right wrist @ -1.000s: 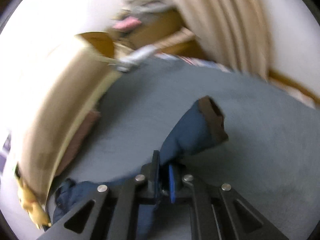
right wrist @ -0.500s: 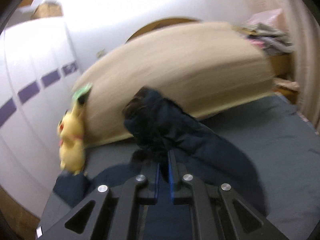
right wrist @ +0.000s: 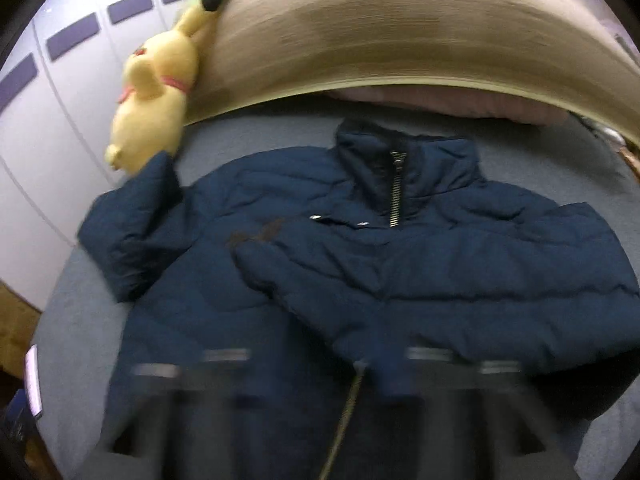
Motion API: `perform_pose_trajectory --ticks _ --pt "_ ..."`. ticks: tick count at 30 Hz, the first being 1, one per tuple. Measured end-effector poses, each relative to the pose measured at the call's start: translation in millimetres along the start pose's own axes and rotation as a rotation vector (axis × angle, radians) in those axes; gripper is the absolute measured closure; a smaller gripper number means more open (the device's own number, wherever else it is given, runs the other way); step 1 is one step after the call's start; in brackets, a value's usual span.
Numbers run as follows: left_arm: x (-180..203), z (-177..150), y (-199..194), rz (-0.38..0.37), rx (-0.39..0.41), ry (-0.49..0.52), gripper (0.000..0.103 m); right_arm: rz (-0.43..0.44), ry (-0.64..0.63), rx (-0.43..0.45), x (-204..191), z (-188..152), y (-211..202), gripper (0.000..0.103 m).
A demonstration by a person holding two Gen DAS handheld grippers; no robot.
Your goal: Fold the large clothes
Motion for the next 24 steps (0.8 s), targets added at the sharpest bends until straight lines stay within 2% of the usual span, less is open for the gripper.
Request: perform_pose_trajectory --ticks 4,7,11,14,18,19,21,22,23,24 --pt "42.6 22.0 9.5 -0.091 0.020 0.038 0.000 0.062 -0.002 0.024 0.2 3.1 -11.5 0.000" --pt "79.6 36.1 30.4 -0.187 -0.018 0.028 0.000 0.094 0.101 0.095 20.5 8.8 -39.7 0.000" --pt "133.7 43.0 80.9 -0.349 -0.169 -0.035 0.000 0.136 0.327 0.166 82.0 -11.5 -77.8 0.000" --pt "175.5 35.5 132.4 -0.432 -0.329 -0.111 0.000 0.110 0.477 0.203 141.3 -48.3 -107.1 0.000" --pt "204.4 20.3 173.5 -0.406 -0.436 -0.157 0.000 0.042 0.582 0.232 198.9 -90.5 -139.6 0.000" --pt "210.2 15.3 183.5 -0.376 -0.457 -0.161 0.001 0.019 0.603 0.238 215.1 -102.2 -146.0 0.000" --pt "215.9 8.9 191.9 -0.352 -0.472 -0.169 0.033 -0.011 0.632 0.242 235.2 -114.4 -155.3 0.000" --pt "219.9 4.5 197.7 -0.321 -0.500 -0.143 0.083 -0.025 0.646 0.242 243.7 -117.6 -158.2 0.000" --pt "220.5 -0.2 203.0 -0.300 -0.529 -0.123 0.091 -0.032 0.669 0.236 254.5 -122.4 -156.9 0.000" --pt "221.1 0.5 204.0 -0.295 -0.524 -0.116 0.093 -0.029 0.691 0.230 262.5 -123.0 -160.3 0.000"
Point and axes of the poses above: each gripper's, at about its wrist camera, not at the fingertips, and y roughly the way its jaws point, x to its right, z to its top, the point moved 2 cm from there along y, roughly the way its jaws point, and after that the axes turned 13 degrees about x, right-handed, at the moved point
